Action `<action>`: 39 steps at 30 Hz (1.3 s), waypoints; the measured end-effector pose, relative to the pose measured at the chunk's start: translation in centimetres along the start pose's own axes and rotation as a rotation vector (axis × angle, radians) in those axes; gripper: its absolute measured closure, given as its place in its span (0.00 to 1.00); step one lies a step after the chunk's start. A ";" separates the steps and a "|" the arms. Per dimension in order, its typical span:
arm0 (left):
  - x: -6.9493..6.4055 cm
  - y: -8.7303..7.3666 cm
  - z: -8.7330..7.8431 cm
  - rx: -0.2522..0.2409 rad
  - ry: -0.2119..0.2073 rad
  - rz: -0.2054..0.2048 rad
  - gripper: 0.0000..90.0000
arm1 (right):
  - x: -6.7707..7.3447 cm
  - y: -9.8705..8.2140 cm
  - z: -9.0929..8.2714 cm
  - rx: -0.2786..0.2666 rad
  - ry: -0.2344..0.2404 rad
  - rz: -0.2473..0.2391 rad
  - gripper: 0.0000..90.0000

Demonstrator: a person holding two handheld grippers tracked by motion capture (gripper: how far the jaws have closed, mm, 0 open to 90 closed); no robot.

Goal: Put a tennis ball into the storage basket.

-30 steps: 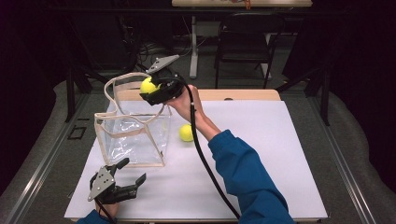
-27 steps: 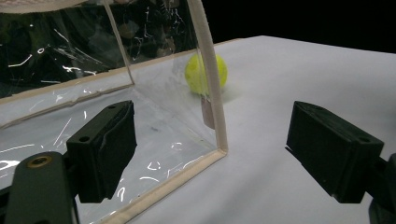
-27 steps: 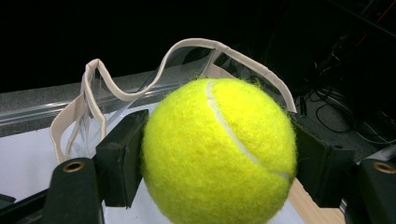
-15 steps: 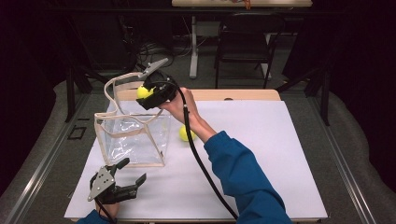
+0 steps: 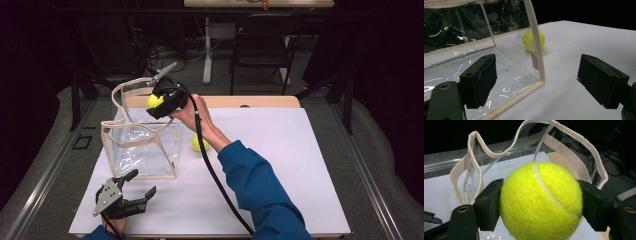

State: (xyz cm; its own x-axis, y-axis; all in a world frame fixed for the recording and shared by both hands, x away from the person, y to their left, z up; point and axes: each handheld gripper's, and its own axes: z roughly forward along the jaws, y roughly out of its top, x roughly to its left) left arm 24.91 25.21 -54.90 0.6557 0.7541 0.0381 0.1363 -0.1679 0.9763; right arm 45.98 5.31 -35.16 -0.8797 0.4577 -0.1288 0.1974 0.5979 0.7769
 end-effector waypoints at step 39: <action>-0.2 0.0 0.1 0.008 -0.001 0.003 0.18 | -2.8 -7.2 -6.5 -0.052 0.045 0.106 0.00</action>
State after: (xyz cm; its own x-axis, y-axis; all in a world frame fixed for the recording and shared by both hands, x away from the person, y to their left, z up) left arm 24.83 25.00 -54.90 0.6569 0.7529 0.0408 0.1403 -0.1752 0.9745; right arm 44.24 -4.55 -36.40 -0.8741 0.4854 -0.0174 0.2682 0.5123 0.8159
